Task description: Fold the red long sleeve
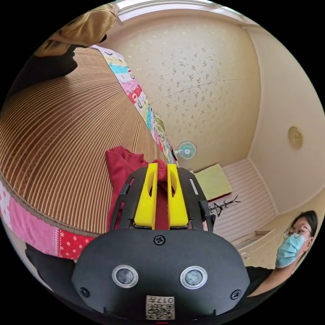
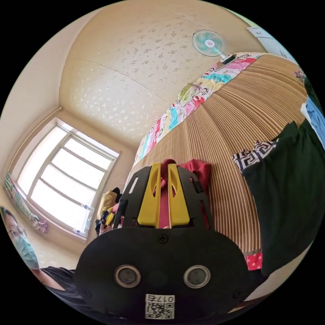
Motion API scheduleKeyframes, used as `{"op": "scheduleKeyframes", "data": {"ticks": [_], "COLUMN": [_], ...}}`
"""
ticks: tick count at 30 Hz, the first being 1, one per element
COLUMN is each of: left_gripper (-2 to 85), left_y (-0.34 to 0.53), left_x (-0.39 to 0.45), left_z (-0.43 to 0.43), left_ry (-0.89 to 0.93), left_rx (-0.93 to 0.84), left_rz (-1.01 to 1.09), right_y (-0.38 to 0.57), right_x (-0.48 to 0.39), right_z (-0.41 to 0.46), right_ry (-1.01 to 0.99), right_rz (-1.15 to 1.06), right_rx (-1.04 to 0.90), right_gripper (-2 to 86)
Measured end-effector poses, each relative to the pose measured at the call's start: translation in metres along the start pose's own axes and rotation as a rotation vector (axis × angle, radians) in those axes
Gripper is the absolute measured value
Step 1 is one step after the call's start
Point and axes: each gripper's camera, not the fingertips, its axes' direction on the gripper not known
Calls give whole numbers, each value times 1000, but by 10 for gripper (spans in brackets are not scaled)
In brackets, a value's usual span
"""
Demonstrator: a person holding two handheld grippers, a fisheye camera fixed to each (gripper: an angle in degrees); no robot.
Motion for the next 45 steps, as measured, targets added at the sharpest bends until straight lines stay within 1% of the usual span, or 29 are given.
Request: {"op": "scheduleKeyframes", "data": {"ticks": [2,4,5,6,8,10,11,13,15,17,19,20,22,26,28,30,32,33,34,35,36,37,38,41,43,45], "left_gripper": [52,55,57,68,93,108,109,111,112,119,134,135,138,148,160,158,139,121,100,88,71,60,57,51,51,51], "left_y": [-18,-31,-33,-37,-36,-30,-28,-18,-5,11,42,50,85,137,155,161,161,160,159,159,160,163,164,170,181,190], "left_x": [-7,-25,-30,-40,-53,-57,-57,-50,-39,-27,-13,-11,-7,-8,-18,-33,-49,-62,-74,-80,-90,-94,-94,-83,-73,-68], "left_z": [30,68,76,91,99,90,88,90,98,106,114,116,112,92,90,94,86,82,83,84,81,74,69,43,25,17], "left_ry": [-17,-60,-62,-56,-77,-100,-96,-108,-144,-210,-311,-326,-357,-381,-399,-370,-327,-281,-210,-167,-95,-60,-56,-73,-92,-93], "left_rx": [14,29,33,40,95,192,195,144,68,-25,-121,-144,-201,-181,-196,-211,-161,-145,-170,-185,-192,-184,-182,-173,-168,-169], "left_rz": [-19,-62,-68,-70,-80,-19,1,79,152,212,254,263,248,190,116,45,-43,-106,-148,-163,-192,-193,-183,-92,-33,-10], "right_y": [-19,-22,-20,-18,-3,11,22,41,67,110,145,170,207,283,307,324,339,343,347,350,352,357,361,371,382,386], "right_x": [14,31,46,55,85,97,101,100,93,80,75,74,76,76,74,72,77,81,95,113,123,140,152,168,168,161], "right_z": [64,106,131,142,172,180,183,186,191,198,202,205,209,229,246,264,285,292,306,318,322,322,313,295,286,280], "right_ry": [101,123,100,82,71,78,67,80,161,258,320,342,341,291,295,302,354,410,565,673,666,637,604,578,598,662], "right_rz": [-29,-31,-14,-1,50,34,6,-56,-124,-247,-322,-367,-425,-546,-591,-621,-672,-683,-672,-643,-644,-628,-602,-561,-594,-602], "right_rx": [-17,-21,-26,-29,-2,30,31,5,-29,-81,-111,-133,-173,-270,-308,-330,-324,-315,-308,-325,-349,-363,-339,-400,-433,-470], "right_gripper": [36,41,46,50,94,125,128,127,123,116,111,107,95,52,50,53,46,41,31,21,18,13,11,8,9,11]}}
